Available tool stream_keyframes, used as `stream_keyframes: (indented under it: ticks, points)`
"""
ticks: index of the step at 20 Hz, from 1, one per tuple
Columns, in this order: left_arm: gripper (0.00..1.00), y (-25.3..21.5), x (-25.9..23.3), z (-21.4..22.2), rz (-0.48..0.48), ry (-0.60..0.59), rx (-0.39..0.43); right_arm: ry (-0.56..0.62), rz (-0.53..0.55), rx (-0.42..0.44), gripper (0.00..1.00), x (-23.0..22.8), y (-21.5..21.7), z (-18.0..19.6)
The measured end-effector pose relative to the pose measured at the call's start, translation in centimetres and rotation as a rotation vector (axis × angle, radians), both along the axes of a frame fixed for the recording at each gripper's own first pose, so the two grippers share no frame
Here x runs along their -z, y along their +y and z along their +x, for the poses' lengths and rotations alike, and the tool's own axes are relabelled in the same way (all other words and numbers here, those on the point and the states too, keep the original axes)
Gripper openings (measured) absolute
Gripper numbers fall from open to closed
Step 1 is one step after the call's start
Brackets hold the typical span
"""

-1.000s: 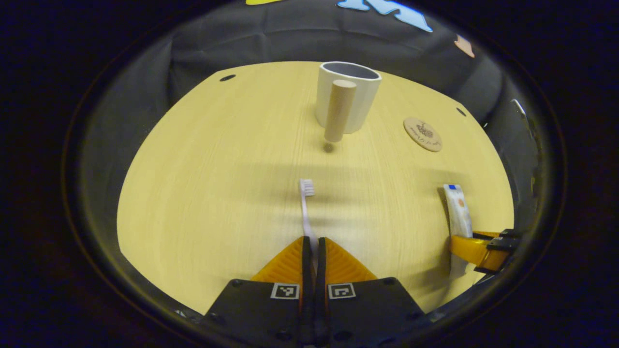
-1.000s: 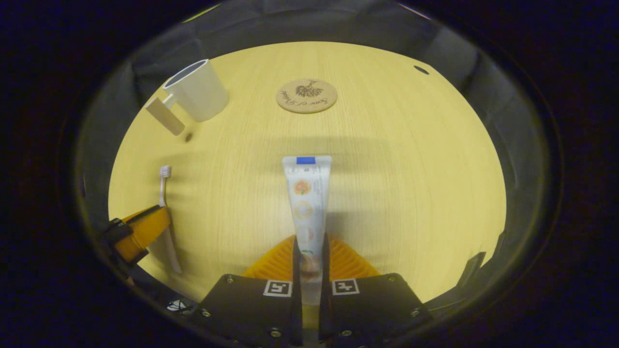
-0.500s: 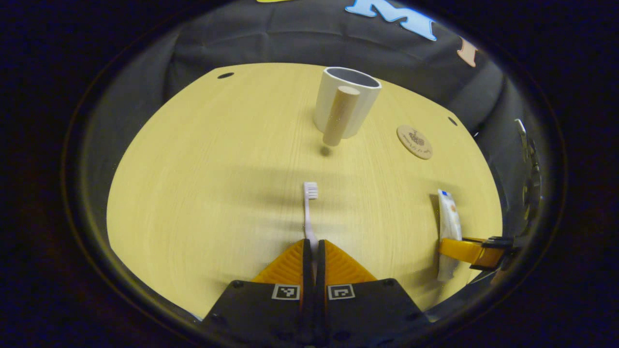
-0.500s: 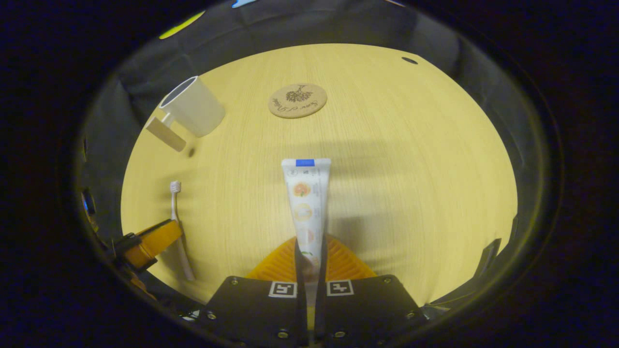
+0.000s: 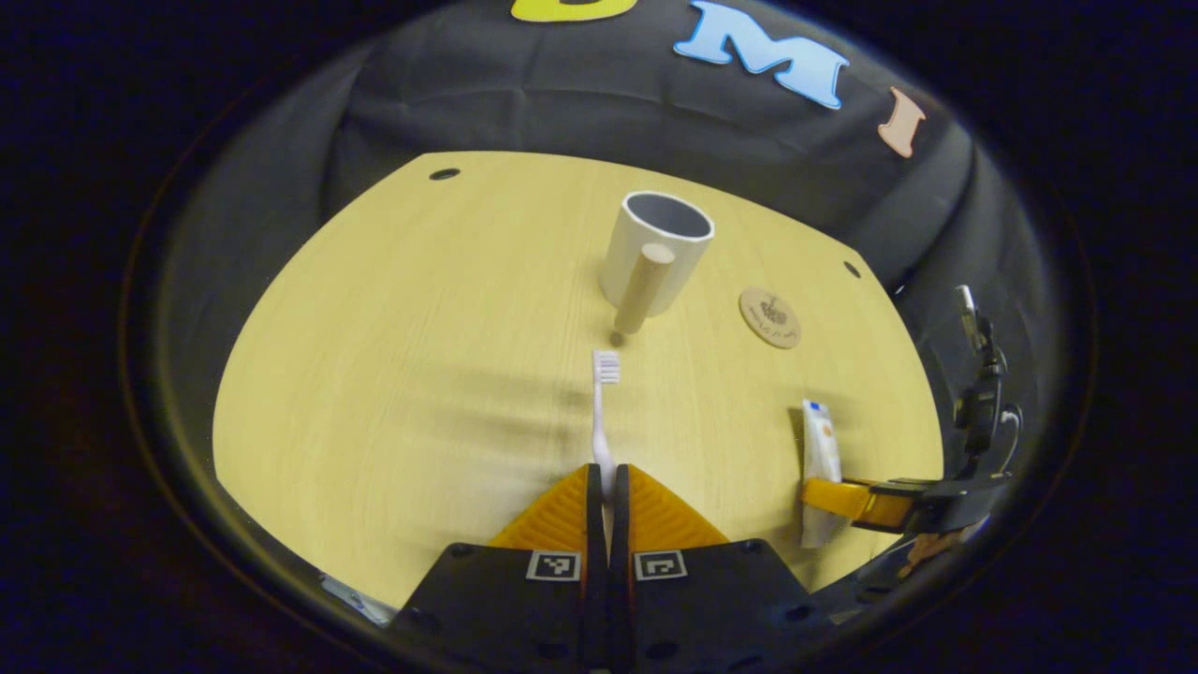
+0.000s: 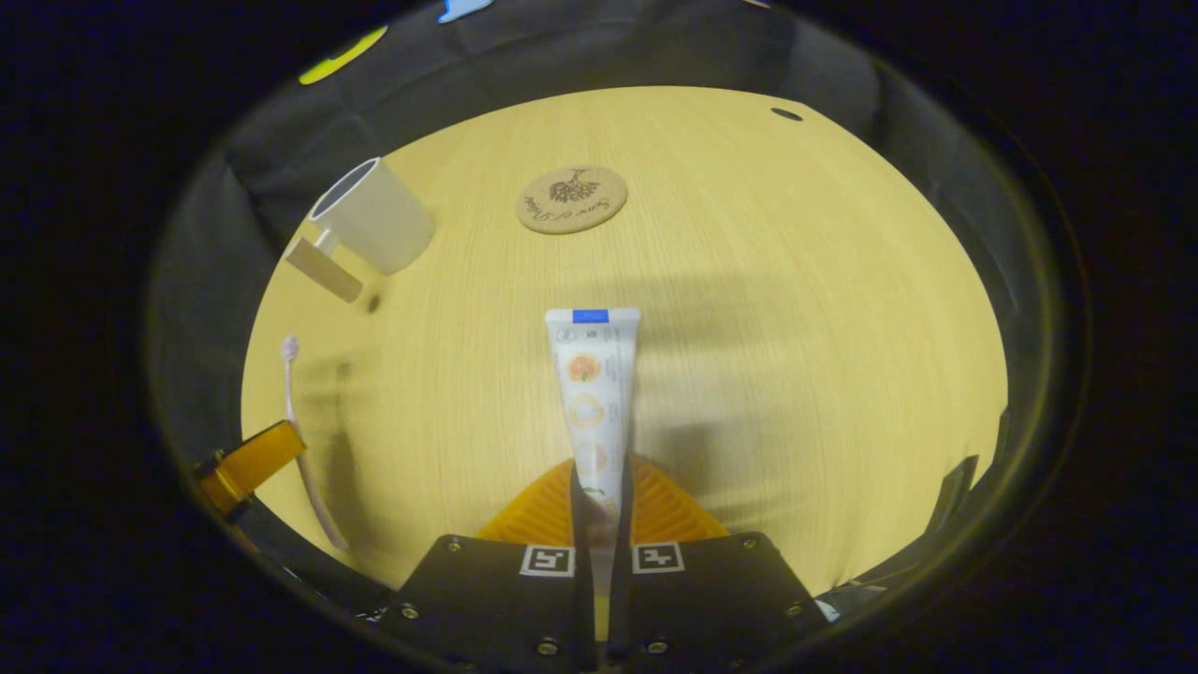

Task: Put the toothbrush and toothpaste on the desktop into the cup, then pick up the cup and place it on the coaster on the desktop.

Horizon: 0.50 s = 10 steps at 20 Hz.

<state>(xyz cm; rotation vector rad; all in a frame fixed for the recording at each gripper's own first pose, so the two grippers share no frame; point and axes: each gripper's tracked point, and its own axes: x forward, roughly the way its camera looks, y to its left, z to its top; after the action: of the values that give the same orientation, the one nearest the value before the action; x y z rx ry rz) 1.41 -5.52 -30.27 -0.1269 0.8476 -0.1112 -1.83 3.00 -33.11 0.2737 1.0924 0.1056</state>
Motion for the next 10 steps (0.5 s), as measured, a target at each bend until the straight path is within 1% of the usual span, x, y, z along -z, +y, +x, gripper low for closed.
stream_keyframes:
  ticks: [5, 8, 10]
  points:
    - [0.07, -1.0, -6.3, 2.0, -0.054, -0.105, 0.010, -0.003, 0.006, 0.008, 0.08, -0.1, 0.1, 0.1]
    - [0.07, -1.3, -10.3, 4.4, -0.072, -0.184, 0.016, -0.004, 0.003, 0.002, 0.08, -0.2, 0.1, 0.1]
    - [0.07, -1.5, -12.4, 6.3, -0.086, -0.236, 0.028, -0.021, 0.023, 0.019, 0.08, -0.9, -0.1, 0.4]
